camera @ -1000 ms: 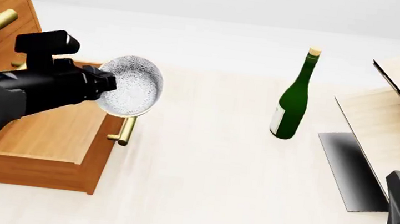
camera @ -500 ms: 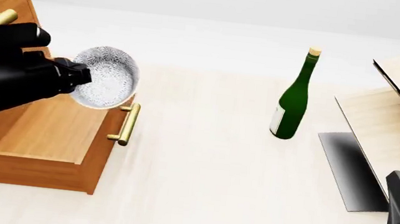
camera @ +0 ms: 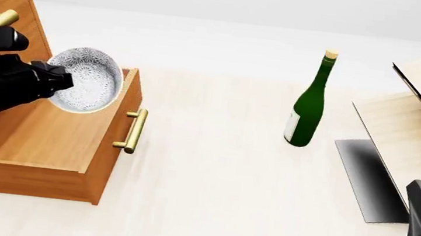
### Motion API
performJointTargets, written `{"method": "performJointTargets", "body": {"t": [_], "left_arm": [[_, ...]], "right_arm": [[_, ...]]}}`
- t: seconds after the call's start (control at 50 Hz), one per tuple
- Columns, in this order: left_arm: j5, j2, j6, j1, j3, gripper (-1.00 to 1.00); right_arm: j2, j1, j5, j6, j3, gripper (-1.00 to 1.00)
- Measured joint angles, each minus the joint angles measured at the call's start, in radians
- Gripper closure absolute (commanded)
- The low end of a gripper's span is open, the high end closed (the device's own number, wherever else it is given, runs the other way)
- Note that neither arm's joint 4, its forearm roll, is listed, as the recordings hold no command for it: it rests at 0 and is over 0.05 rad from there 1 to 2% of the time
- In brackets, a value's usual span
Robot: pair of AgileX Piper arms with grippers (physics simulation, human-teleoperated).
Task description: Put the bowl in the bottom drawer of the cabinet and close it.
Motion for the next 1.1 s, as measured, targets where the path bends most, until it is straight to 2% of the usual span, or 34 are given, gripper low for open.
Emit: {"method": "performJointTargets", "body": {"t": [0.46,1.1], "left_arm": [[-0.058,0.001,0.074,0.062,0.036,1.0],[-0.129,0.074,0.109,0.102,0.067,1.0]], "right_arm": [[0.0,0.0,0.0,0.0,0.0,-1.0],[0.0,0.0,0.0,0.0,0.0,-1.0]]}}
